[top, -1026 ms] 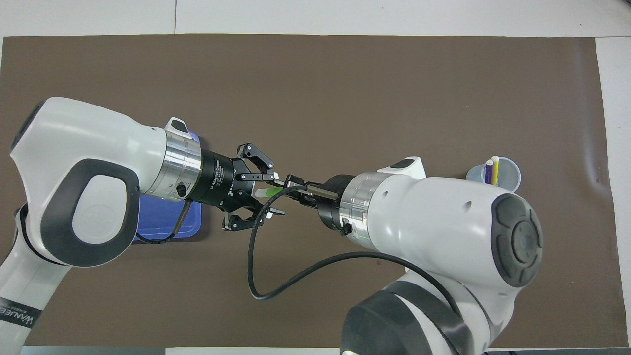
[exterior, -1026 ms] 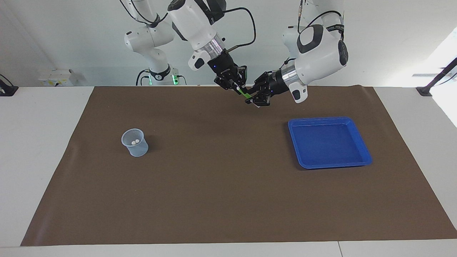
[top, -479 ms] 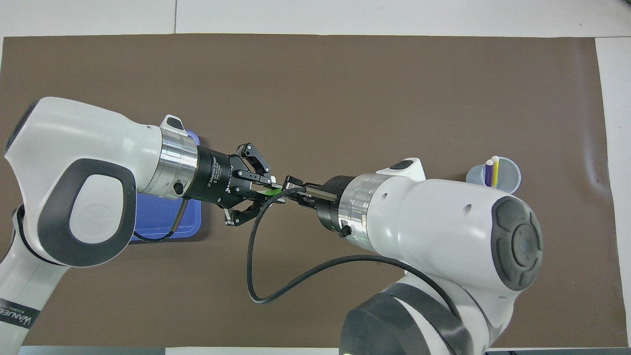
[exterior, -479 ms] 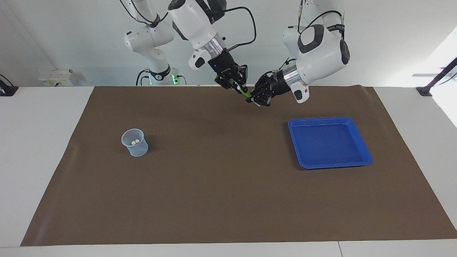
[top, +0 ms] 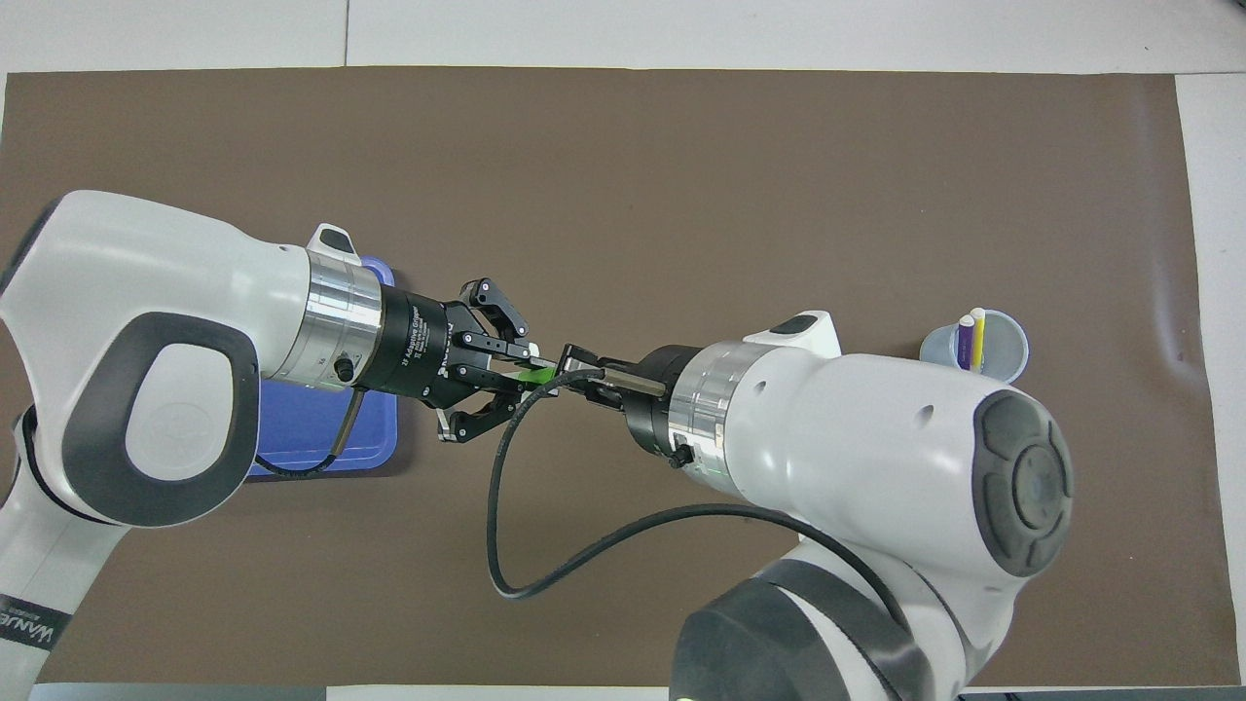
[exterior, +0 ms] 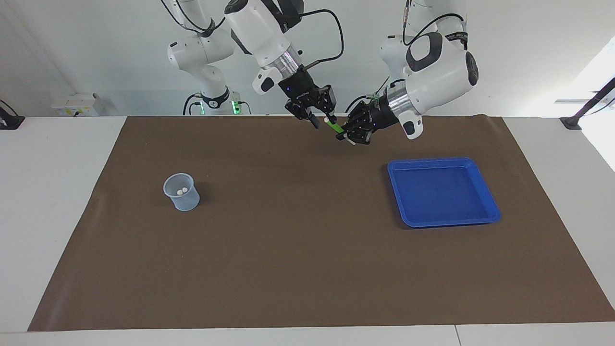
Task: Right arm passes pens to left for tray arrangement
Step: 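Release the pen with the right gripper while the left gripper withdraws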
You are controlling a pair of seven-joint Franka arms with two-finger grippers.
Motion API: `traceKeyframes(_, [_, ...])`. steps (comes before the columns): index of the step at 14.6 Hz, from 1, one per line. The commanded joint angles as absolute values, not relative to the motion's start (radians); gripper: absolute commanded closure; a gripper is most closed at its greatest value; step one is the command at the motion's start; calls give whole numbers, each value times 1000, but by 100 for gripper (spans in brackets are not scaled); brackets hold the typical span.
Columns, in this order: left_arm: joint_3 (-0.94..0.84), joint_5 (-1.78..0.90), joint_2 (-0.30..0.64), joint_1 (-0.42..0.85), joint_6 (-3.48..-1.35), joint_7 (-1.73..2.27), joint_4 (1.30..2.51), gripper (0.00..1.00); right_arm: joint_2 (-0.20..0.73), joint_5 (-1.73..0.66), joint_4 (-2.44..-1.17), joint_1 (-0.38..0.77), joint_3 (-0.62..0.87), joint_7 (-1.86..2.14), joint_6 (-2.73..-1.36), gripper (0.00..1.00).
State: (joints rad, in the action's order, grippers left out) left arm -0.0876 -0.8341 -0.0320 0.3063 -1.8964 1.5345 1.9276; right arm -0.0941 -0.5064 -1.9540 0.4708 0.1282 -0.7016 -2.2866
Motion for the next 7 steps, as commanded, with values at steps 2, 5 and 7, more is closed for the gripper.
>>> traceKeyframes(2, [-83, -786, -61, 290, -1907, 1503, 1950, 100, -187, -473, -1970, 356, 126, -663, -2032, 0])
traceKeyframes(5, [-83, -720, -60, 255, -1904, 1412, 1950, 100, -193, -364, -1941, 281, 126, -449, -1864, 0])
traceKeyframes(7, [-83, -652, -60, 229, -1902, 1300, 1956, 100, -198, -296, -1939, 233, 124, -243, -1786, 0])
